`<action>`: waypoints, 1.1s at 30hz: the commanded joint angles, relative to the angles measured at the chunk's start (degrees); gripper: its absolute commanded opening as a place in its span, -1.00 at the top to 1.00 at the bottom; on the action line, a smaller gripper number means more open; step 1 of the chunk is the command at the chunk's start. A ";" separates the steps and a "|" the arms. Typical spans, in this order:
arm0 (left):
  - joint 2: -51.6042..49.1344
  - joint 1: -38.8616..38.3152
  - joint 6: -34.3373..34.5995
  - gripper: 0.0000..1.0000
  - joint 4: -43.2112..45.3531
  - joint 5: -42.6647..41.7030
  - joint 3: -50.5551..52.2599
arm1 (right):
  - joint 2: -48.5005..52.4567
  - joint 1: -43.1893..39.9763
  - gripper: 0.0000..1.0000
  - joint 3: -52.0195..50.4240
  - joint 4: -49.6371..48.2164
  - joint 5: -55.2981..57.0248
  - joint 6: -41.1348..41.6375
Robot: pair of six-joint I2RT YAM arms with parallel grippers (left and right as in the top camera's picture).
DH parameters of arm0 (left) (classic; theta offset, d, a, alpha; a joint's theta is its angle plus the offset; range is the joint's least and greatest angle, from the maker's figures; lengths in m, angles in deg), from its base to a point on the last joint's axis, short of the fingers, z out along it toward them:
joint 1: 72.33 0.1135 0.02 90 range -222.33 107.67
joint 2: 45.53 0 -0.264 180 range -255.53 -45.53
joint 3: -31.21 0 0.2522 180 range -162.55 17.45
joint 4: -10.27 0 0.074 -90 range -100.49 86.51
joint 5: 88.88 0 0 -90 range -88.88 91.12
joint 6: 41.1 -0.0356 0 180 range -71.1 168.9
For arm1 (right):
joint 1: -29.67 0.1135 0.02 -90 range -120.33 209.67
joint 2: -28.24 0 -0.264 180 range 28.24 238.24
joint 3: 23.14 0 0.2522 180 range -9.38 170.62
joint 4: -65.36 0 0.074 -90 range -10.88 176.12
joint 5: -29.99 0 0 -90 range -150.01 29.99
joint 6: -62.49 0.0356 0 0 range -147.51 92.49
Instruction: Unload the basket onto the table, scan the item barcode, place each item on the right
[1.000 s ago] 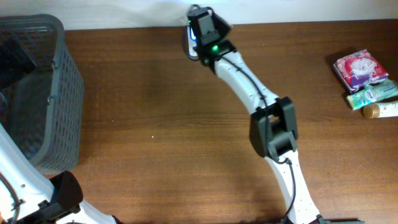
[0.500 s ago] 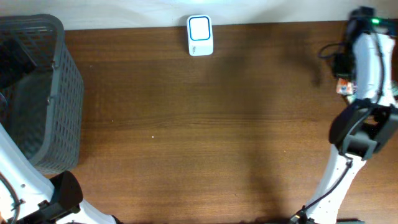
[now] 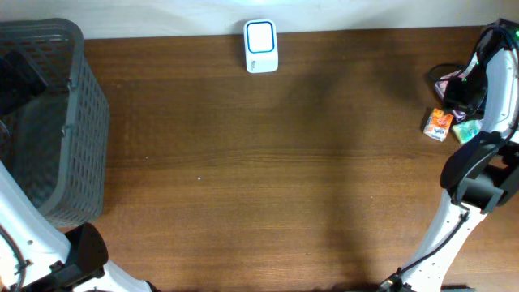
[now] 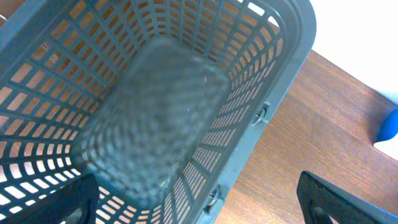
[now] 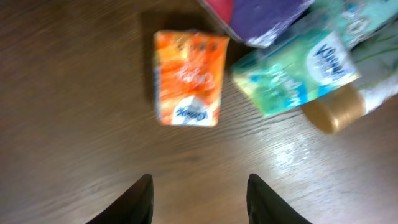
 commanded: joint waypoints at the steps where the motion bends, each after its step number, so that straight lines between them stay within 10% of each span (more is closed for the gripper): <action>1: -0.07 0.15 0.35 -0.99 -0.04 -0.22 0.11 | -9.53 -0.15 0.22 0.28 2.64 -6.03 0.02; 16: -0.07 0.15 0.35 -0.99 -0.04 -0.22 0.11 | -55.10 14.01 0.24 -21.70 6.75 -13.77 -6.01; 18: -0.07 0.15 0.35 -0.99 -0.04 -0.22 0.11 | -66.84 14.27 0.06 -33.64 3.30 -18.05 -5.95; 19: -0.07 0.15 0.35 -0.98 -0.04 -0.22 0.11 | -69.55 14.27 -0.97 -36.26 2.95 -19.32 -5.90; 33: -0.07 0.15 0.35 -0.98 -0.04 -0.22 0.11 | -77.75 14.25 -0.97 -46.36 9.51 -19.78 -6.01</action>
